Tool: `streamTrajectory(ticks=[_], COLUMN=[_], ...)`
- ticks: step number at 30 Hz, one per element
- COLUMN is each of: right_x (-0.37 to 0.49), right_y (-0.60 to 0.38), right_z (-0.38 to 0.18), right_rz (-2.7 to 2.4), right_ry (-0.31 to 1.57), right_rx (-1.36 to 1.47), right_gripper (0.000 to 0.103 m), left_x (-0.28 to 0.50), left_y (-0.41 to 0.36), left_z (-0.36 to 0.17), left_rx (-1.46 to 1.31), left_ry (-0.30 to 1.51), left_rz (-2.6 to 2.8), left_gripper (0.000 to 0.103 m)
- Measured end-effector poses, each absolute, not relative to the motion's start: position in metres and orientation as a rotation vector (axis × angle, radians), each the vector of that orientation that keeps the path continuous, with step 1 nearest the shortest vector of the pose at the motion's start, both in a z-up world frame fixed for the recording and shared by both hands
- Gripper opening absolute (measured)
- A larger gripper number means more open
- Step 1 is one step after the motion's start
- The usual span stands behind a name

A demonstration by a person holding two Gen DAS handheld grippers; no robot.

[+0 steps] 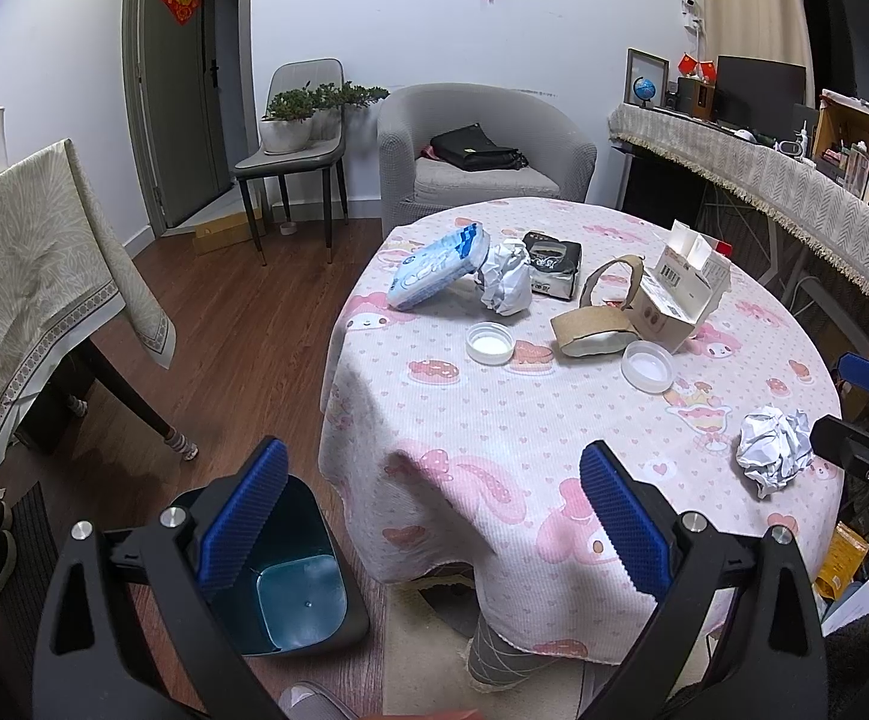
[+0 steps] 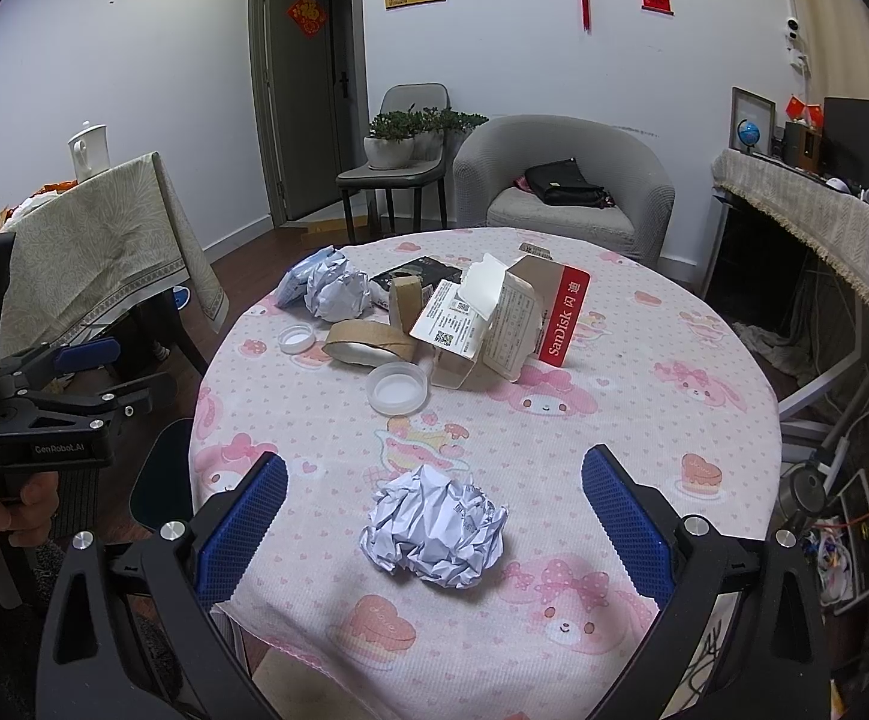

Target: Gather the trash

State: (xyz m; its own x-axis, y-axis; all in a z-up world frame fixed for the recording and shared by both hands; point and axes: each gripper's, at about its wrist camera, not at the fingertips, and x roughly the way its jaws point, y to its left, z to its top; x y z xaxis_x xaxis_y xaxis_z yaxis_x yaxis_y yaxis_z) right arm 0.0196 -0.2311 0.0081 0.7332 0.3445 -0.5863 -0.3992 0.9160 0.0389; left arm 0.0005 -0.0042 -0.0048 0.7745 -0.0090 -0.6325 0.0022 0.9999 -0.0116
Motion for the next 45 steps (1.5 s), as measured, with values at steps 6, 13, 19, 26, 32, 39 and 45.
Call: streamTrajectory(ticks=[6,13,19,26,32,39,45], right_x=[0.019,0.016,0.020,0.024,0.032,0.038,0.043], right_y=[-0.229,-0.222,-0.218,-0.212,-0.217,-0.218,-0.218], right_z=[0.008,0.006,0.002,-0.010,-0.021,-0.030,-0.036], right_rz=[0.409,0.420,0.422,0.393,0.357,0.346,0.347], right_ry=[0.625,0.630,0.652,0.687,0.727,0.756,0.787], right_rx=[-0.093,-0.095,-0.096,-0.115,-0.101,-0.088,-0.088], right_gripper=[0.100,0.100,0.100,0.100,0.100,0.090,0.075], left_x=[0.000,-0.002,-0.003,-0.001,0.000,0.003,0.010], left_y=[-0.002,-0.004,0.000,0.007,0.009,0.006,-0.002], left_z=[-0.006,-0.005,-0.005,-0.004,-0.003,-0.004,-0.011], left_rx=[-0.011,0.001,-0.012,-0.037,-0.033,-0.052,-0.075], left_ry=[0.686,0.680,0.683,0.675,0.670,0.663,0.664], left_rz=[-0.002,-0.004,0.002,0.003,-0.003,-0.057,-0.104], left_gripper=[0.099,0.099,0.099,0.099,0.099,0.098,0.098])
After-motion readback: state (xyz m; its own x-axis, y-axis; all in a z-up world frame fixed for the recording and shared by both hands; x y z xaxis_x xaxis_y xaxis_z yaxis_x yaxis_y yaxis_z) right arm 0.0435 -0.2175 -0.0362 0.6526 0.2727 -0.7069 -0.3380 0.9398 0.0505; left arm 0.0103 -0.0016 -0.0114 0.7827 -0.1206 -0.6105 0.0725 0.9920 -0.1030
